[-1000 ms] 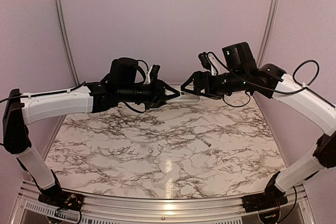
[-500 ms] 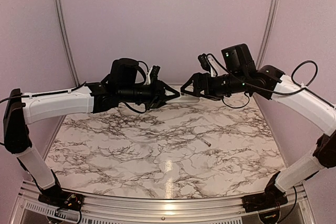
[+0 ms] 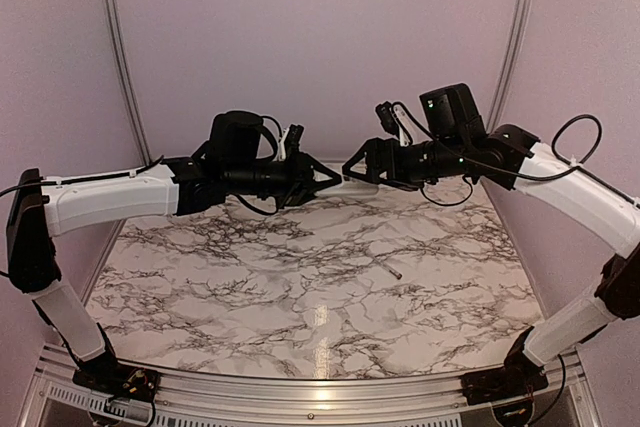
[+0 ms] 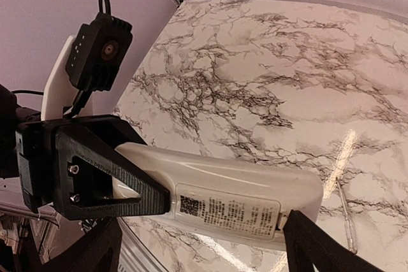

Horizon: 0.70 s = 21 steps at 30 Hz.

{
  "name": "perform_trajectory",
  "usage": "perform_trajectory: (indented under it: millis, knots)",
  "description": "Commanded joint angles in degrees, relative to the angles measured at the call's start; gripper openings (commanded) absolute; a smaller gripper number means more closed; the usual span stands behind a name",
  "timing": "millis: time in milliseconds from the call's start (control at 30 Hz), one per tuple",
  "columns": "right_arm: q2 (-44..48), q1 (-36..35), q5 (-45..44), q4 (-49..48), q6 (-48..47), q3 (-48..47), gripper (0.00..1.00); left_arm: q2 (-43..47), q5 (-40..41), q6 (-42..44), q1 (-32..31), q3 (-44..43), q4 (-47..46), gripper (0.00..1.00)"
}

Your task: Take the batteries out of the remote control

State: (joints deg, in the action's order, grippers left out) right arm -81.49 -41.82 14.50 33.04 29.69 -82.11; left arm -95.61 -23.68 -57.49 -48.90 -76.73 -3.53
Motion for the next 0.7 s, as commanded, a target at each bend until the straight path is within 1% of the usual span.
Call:
perform_trajectory:
  millis: [0, 300, 533, 667]
  knots:
    - [-2.4, 0.3, 2.2, -0.9, 0.0, 0.9, 0.87, 0.8, -6.2, 1.1, -1.3, -1.1, -9.6, 0.0]
    - [-1.7, 0.5, 11.5, -7.8, 3.2, 4.5, 0.87, 1.1, -7.5, 1.5, -1.3, -1.3, -10.7, 0.0]
    - [-0.2, 1.9, 16.7, -13.6, 6.9, 8.0, 0.87, 1.4, -8.8, 2.2, -1.3, -1.4, -11.7, 0.0]
    - [0.5, 3.0, 18.3, -15.0, 8.0, 9.3, 0.87, 1.6, -9.4, 2.6, -1.3, -1.3, -11.8, 0.0]
